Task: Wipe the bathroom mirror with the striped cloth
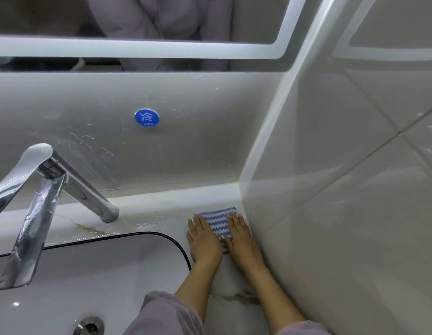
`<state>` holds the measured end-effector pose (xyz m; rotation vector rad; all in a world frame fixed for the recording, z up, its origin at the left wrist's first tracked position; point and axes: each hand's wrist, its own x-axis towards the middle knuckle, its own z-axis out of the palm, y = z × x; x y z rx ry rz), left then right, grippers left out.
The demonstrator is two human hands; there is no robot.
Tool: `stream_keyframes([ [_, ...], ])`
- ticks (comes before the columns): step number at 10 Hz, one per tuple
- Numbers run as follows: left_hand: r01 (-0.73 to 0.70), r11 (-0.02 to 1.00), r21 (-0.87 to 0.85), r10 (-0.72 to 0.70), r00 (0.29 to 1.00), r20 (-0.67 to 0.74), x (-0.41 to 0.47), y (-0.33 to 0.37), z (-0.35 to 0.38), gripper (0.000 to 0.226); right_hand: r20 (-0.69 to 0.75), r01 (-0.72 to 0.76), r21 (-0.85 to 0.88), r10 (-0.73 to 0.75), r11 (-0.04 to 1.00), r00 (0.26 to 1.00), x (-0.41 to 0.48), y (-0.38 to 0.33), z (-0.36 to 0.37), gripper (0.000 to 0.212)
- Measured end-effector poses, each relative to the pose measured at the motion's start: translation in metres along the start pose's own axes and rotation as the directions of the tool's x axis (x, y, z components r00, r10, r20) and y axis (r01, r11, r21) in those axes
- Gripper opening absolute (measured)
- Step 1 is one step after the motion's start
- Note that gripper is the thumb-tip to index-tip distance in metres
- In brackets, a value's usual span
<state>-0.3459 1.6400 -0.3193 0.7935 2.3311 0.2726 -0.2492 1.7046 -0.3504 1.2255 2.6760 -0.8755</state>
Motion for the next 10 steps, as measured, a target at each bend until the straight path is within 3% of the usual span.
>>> stream_keyframes([
  [1, -0.041, 0.978, 0.203, 0.009, 0.988, 0.157, -0.002, -0.003, 0.008, 0.074, 0.043, -0.01, -0.085, 0.013, 0.996, 0.999, -0.003, 0.003, 0.006, 0.065],
  [2, -0.047, 0.958, 0.282, -0.016, 0.976, 0.217, 0.001, -0.007, 0.013, 0.082, 0.068, -0.023, -0.111, 0.03, 0.994, 0.997, -0.006, 0.006, 0.011, 0.067],
  [5, -0.057, 0.943, 0.328, -0.038, 0.96, 0.278, 0.005, -0.005, 0.01, 0.08, 0.095, -0.061, -0.214, 0.083, 0.975, 0.992, -0.004, 0.009, 0.016, 0.065],
  [7, -0.081, 0.948, 0.307, 0.007, 0.973, 0.233, -0.001, -0.005, 0.001, 0.073, 0.103, -0.088, -0.151, 0.105, 0.985, 0.989, -0.003, 0.003, 0.005, 0.059],
  [8, -0.135, 0.959, 0.25, 0.101, 0.984, 0.145, -0.008, -0.001, -0.009, 0.065, 0.06, -0.132, -0.045, 0.134, 0.99, 0.989, -0.004, -0.005, -0.009, 0.055],
  [10, -0.345, 0.926, 0.151, 0.356, 0.933, -0.056, -0.042, 0.004, -0.033, 0.06, -0.073, -0.185, 0.128, 0.195, 0.974, 0.978, -0.011, -0.033, -0.04, 0.053],
])
